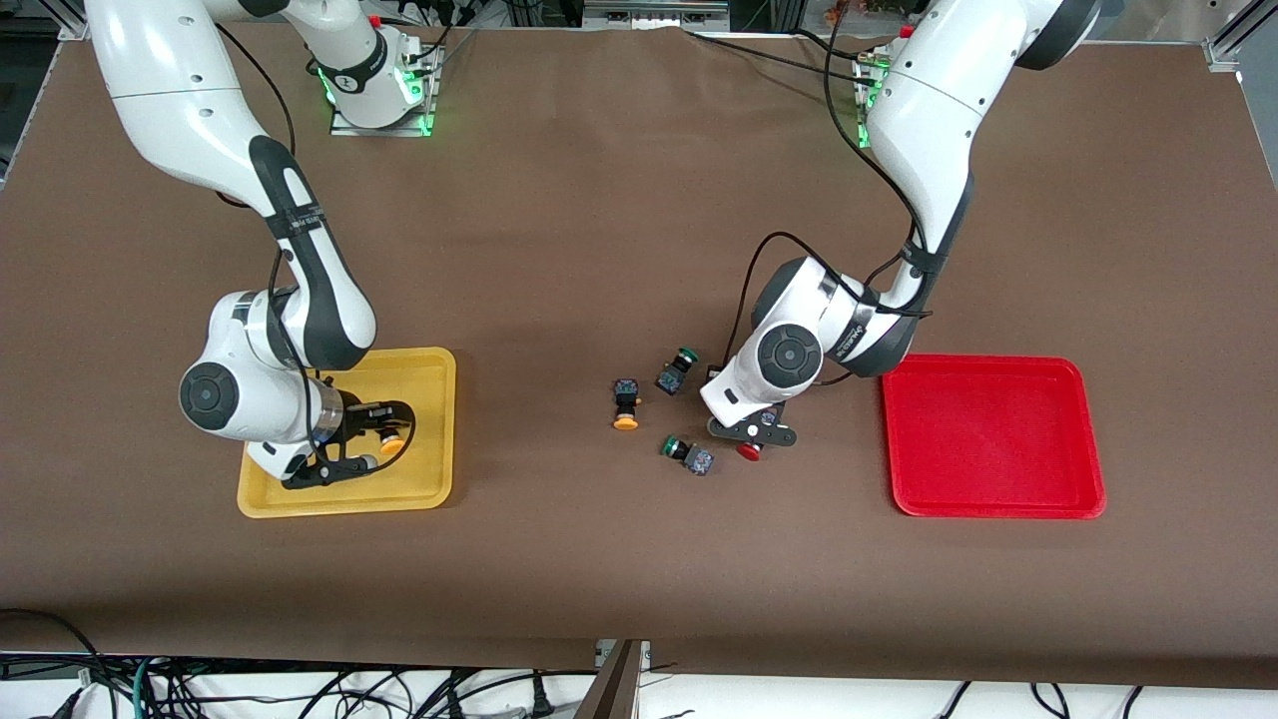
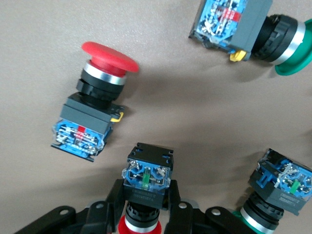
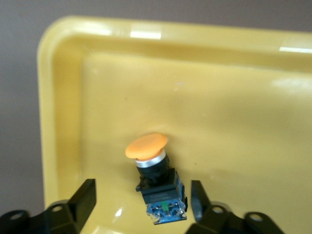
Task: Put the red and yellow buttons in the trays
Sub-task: 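Carry the yellow button into the yellow tray with the right gripper, then carry the red button to the red tray while the right gripper returns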
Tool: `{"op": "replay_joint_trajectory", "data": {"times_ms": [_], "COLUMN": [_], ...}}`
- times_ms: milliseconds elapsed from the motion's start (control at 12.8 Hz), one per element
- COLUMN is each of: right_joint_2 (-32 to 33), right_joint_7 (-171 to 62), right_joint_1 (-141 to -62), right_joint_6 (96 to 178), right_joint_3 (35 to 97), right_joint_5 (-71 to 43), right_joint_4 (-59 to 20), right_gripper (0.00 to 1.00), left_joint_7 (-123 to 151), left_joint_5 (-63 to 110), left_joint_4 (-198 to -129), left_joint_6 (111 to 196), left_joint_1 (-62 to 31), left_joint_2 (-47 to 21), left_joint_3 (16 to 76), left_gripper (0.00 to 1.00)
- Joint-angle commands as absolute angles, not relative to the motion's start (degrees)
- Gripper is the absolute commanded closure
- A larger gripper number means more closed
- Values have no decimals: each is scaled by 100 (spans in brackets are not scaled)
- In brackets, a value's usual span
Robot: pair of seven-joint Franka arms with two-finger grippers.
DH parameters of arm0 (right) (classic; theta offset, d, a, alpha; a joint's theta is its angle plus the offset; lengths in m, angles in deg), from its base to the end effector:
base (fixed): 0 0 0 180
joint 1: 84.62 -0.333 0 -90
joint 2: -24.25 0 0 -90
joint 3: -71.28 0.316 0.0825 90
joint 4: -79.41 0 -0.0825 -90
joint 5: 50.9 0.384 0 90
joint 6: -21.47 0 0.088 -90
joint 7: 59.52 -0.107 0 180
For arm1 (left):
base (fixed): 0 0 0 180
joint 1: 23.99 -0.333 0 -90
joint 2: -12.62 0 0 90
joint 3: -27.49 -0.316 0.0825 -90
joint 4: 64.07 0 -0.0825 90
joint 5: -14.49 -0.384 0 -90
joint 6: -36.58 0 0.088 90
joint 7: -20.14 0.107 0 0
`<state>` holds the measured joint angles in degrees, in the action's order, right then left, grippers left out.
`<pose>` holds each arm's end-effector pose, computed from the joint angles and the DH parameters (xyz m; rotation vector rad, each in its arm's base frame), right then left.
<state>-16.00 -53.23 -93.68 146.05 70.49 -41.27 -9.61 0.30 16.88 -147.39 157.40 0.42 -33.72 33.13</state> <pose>0.6876 0.1077 0.2282 -3.0059 -0.2347 0.1261 0.6148 -0.3447 0.1929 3.0886 -0.1997 -0.2829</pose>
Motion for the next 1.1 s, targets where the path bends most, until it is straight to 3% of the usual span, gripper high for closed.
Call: {"op": "replay_joint_trajectory", "data": {"times_ms": [0,392,627,784,1020], "right_joint_2": [-1434,-1521,-1793,-2082,-2461], "right_joint_7": [-6107,-8092,-9244,-10079,-10627], "right_joint_1": [-9542,-10595,-11291,-11817,-12258], "right_joint_6": [13927,13854,14704,15249,15909], "right_joint_3": [7119,7145,7145,7137,7093], "right_joint_5": [-4158,-4106,-4106,-4158,-4193], "right_joint_4": [-377,-101,-84,-31,13], "right_gripper": [0,0,0,0,0], "left_joint_7": [116,2099,2672,2997,3130], "left_joint_5": [1695,1686,976,965,939], "left_joint_4": [-14924,-14967,-15020,-15475,-16450], "left_joint_6": [15385,14496,14451,14774,15907], "left_joint_1": [-165,-1604,-2369,-2967,-3469], "left_joint_2": [-2775,-2061,-1947,-1955,-1894], "left_joint_3": [3250,3224,3206,3224,3233], "left_gripper": [87,85,84,84,82]}}
